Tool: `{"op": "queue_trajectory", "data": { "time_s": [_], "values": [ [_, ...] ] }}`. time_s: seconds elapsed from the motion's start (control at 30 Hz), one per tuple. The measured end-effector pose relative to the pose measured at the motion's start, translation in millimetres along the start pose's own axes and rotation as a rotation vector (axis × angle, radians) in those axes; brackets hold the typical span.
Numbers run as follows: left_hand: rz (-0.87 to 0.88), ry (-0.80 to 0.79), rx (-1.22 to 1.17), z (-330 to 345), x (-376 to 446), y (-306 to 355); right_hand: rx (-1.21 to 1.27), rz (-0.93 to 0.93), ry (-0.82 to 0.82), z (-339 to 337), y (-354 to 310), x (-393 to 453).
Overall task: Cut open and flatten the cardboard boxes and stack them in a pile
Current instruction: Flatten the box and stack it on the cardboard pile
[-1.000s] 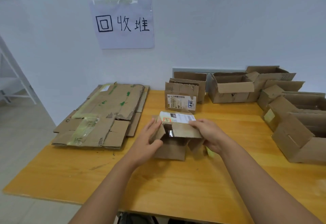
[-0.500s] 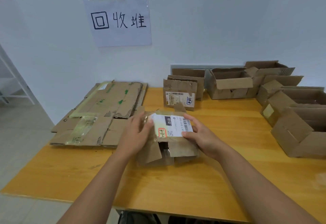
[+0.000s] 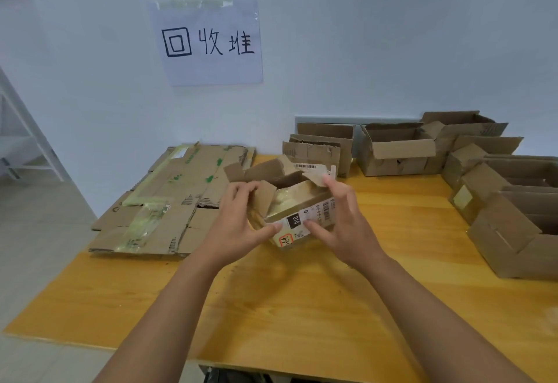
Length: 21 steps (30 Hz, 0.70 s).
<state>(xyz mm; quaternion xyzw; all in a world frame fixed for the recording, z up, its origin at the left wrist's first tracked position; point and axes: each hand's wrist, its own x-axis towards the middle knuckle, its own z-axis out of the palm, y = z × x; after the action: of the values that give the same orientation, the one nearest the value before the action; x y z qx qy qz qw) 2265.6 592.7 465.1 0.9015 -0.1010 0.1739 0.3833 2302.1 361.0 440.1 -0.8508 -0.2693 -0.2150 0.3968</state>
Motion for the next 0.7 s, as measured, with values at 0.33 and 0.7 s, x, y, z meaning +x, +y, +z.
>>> {"op": "queue_trajectory", "data": {
  "time_s": [0.33,0.7],
  "values": [
    [0.051,0.122,-0.047,-6,-4,5,-0.107,-0.222,0.062,-5,-6,3],
    [0.181,0.203,0.037,0,-3,-4,-0.106,0.239,-0.308,-19,-21,28]
  ]
}}
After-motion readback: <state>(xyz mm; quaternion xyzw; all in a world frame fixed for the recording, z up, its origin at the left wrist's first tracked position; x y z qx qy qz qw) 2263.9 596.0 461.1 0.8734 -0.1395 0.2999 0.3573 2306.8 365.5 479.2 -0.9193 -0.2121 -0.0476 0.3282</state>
